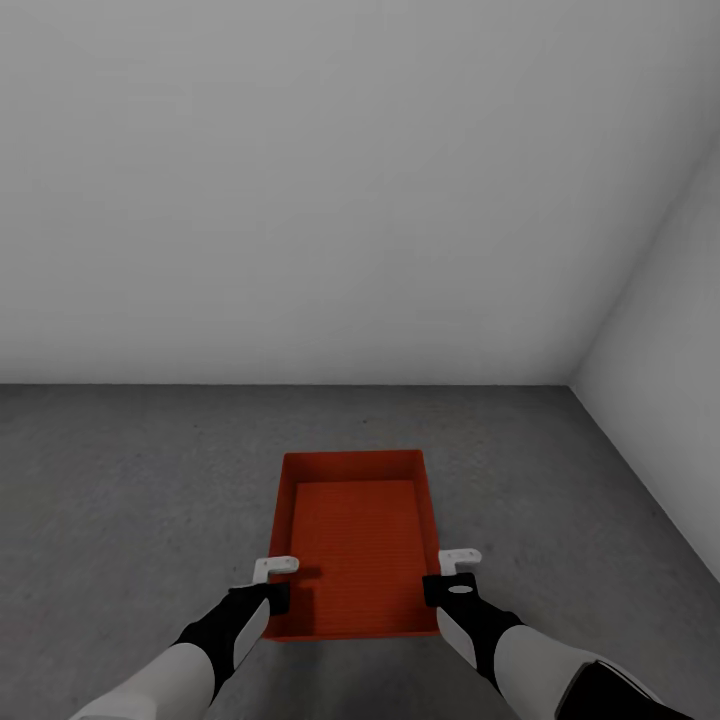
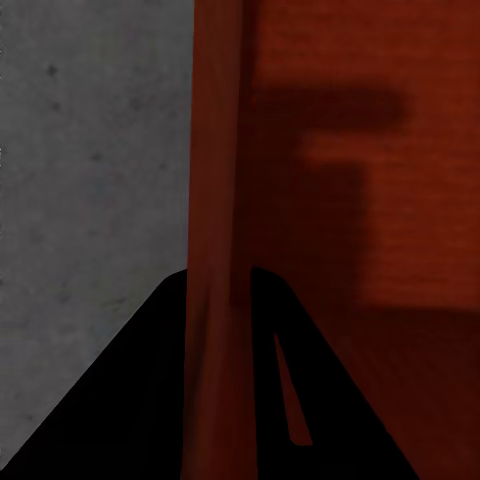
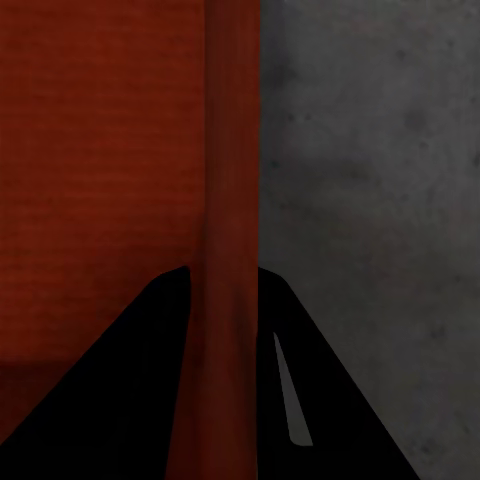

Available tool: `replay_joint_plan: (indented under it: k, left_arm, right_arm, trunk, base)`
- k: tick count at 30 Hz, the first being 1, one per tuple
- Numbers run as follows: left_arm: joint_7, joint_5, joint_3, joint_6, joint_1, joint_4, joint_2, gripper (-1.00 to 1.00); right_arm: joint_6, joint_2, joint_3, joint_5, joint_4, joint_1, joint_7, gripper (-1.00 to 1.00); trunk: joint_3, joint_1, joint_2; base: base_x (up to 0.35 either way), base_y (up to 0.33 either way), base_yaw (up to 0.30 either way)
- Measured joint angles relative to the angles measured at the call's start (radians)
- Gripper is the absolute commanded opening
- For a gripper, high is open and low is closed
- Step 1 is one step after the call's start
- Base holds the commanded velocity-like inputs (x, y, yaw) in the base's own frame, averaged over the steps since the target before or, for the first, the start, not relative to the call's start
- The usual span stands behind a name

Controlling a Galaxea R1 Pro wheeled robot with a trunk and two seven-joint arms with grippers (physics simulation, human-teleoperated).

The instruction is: Move the two storage containers from the living room to the garage. In the garage, place one container on the floor and stack the other container on top of it (either order is fine).

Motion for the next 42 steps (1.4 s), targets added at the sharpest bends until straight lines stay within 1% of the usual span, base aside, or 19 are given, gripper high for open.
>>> replay_joint_plan:
  k: [7, 18, 42]
  left_arm:
    - [0.000, 0.000, 0.000, 0.000, 0.000, 0.000, 0.000, -1.00]
    - [0.000, 0.001, 0.000, -0.002, 0.000, 0.002, 0.000, -1.00]
    - [0.000, 0.001, 0.000, -0.002, 0.000, 0.002, 0.000, -1.00]
  right_arm:
    - [0.000, 0.000, 0.000, 0.000, 0.000, 0.000, 0.000, -1.00]
    - [0.000, -0.001, 0.003, -0.002, -0.001, 0.000, 0.001, -1.00]
    - [0.000, -0.001, 0.003, -0.002, -0.001, 0.000, 0.001, -1.00]
  trunk:
    - [0.000, 0.000, 0.000]
    - [-0.011, 0.000, 0.000]
    - [-0.012, 0.000, 0.000]
  base:
    - [0.000, 0.000, 0.000]
    - [0.000, 0.000, 0.000]
    - [0.000, 0.000, 0.000]
